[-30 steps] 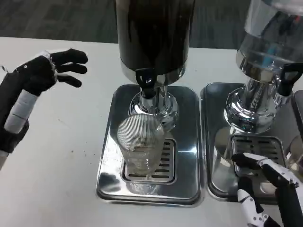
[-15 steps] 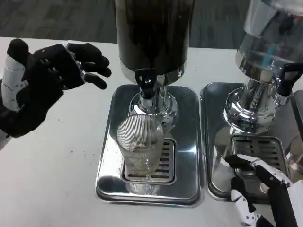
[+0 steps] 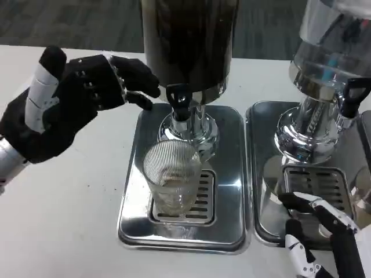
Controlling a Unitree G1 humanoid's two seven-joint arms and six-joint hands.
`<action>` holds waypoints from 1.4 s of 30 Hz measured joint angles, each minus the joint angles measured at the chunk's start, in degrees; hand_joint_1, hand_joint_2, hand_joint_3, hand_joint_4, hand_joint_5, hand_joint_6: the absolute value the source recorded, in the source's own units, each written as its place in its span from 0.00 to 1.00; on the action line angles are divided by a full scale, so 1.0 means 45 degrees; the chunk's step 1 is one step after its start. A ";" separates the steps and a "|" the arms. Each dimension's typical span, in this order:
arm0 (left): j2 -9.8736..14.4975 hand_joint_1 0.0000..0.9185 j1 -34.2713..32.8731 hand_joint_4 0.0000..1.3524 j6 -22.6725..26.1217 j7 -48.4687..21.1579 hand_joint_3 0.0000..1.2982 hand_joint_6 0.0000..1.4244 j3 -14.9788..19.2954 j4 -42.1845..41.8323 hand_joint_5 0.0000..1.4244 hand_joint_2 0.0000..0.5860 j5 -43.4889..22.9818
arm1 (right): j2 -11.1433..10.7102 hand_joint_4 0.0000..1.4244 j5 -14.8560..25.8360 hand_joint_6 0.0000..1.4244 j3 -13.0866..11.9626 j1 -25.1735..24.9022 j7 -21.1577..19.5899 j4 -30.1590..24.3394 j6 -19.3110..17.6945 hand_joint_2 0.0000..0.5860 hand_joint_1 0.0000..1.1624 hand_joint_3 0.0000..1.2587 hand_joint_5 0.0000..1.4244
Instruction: Grasp the cup under the faucet to collect the drink, then remove the cup.
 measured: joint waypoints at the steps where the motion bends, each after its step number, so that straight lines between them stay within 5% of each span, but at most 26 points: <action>1: -0.0103 0.00 -0.0001 0.29 0.0091 -0.0013 0.37 0.32 -0.0051 -0.0022 0.26 0.17 0.0032 | 0.0000 0.28 0.0000 0.19 -0.0011 0.0039 -0.0016 0.0000 -0.0046 0.79 0.33 0.33 0.26; 10: -0.0719 0.00 -0.0297 0.23 0.0338 0.0136 0.31 0.28 -0.0082 0.0107 0.21 0.16 0.0517 | -0.0038 0.29 0.0165 0.19 -0.0247 0.0393 -0.0201 0.0002 -0.0436 0.79 0.33 0.33 0.26; 20: -0.0730 0.00 -0.1528 0.15 0.1201 -0.0921 0.25 0.21 -0.0099 0.1736 0.16 0.17 0.0525 | 0.0315 0.29 -0.0135 0.19 -0.0019 0.0064 -0.0250 0.0009 -0.0271 0.79 0.33 0.33 0.26; 42: -0.0725 0.00 -0.1751 0.14 0.1527 -0.1088 0.24 0.20 0.0301 0.1570 0.14 0.17 0.0921 | 0.0241 0.29 -0.0015 0.18 -0.0017 -0.0193 -0.0123 0.0096 -0.0259 0.79 0.33 0.34 0.26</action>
